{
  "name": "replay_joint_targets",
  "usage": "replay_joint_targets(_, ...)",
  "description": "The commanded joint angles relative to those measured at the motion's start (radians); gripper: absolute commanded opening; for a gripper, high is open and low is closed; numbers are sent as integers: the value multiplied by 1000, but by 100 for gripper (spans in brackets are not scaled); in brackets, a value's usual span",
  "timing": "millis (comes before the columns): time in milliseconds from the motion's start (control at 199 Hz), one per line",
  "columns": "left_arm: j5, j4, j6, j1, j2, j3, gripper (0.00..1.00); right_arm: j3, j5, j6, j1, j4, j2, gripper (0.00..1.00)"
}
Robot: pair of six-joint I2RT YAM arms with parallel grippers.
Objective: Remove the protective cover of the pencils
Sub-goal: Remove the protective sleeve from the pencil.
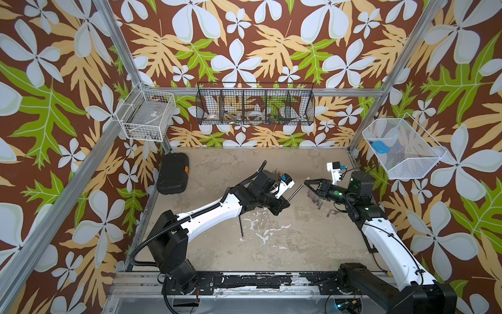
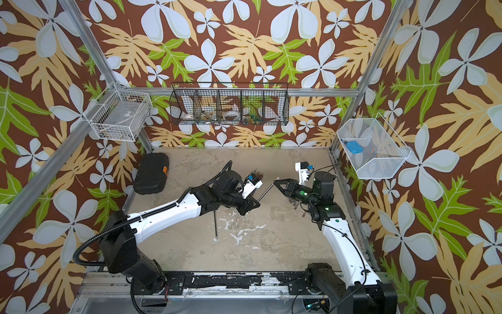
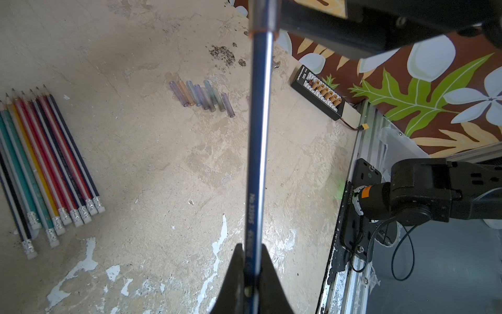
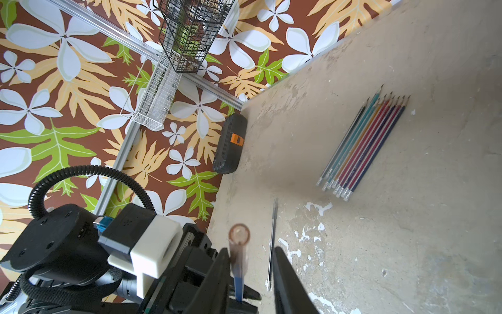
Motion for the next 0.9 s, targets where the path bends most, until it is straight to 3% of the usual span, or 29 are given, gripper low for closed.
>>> replay_joint_targets(0, 21, 10, -2, 0, 2, 3, 0, -5, -22, 46, 2, 93, 12, 27)
replay_joint_targets(206, 26, 13, -5, 0, 12, 6, 0, -14, -36, 86, 12, 148, 39, 15)
replay_joint_targets(291, 21, 12, -7, 0, 14, 6, 0, -16, -30, 93, 14, 151, 43, 0)
replay_joint_targets(452, -10, 7, -14, 0, 19, 7, 0, 2, 10, 57, -24, 95, 42, 0)
replay_joint_targets(753, -47, 4, -18, 0, 16, 4, 0, 95, -68, 4, -197, 67, 126, 0)
replay_joint_targets(899, -77, 5, -14, 0, 26, 0, 0, 156, -39, -35, -238, 19, 164, 0)
